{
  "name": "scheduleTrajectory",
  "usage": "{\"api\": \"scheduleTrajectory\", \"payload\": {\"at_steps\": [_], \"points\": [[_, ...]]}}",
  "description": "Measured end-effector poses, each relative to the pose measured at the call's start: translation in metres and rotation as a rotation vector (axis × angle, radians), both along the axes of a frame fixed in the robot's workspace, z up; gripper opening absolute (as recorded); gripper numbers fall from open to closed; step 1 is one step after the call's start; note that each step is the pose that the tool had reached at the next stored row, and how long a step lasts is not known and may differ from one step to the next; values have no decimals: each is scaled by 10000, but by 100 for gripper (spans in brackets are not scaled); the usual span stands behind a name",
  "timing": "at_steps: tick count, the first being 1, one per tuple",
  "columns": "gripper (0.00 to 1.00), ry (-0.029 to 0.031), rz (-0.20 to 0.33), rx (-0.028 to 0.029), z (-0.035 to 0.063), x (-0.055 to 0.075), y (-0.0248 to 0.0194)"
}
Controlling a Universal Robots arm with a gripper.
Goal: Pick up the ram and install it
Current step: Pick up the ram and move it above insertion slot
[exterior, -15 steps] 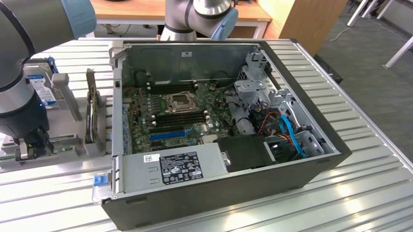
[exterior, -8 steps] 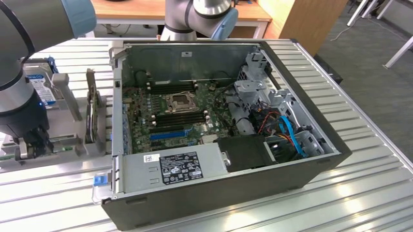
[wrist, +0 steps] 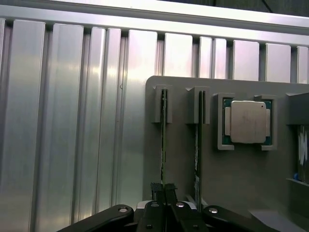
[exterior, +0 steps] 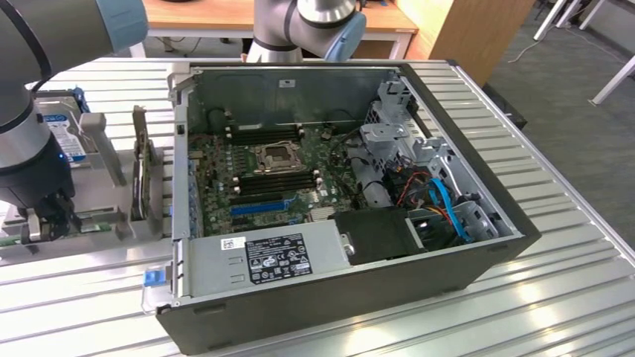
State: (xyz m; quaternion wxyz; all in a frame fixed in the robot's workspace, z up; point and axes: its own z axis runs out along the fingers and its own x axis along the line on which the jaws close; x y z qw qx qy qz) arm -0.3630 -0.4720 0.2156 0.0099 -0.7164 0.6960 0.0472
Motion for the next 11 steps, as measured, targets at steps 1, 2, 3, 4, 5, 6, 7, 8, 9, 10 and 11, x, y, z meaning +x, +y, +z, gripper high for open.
{"api": "scheduleTrajectory", "payload": {"at_steps": [1,2,3,4,5,6,7,8,9,10,11], "points": [[12,0,0,0,13,2,0],[12,0,0,1,27,5,0],[12,0,1,1,41,7,0],[12,0,0,0,58,10,0],[12,-1,1,0,73,12,0],[12,-2,1,1,89,14,0],[12,-1,1,0,106,17,0],[12,-2,1,1,124,19,0],[12,0,1,0,145,21,0],[12,-1,1,1,168,24,0],[12,-1,0,1,192,26,0]]}}
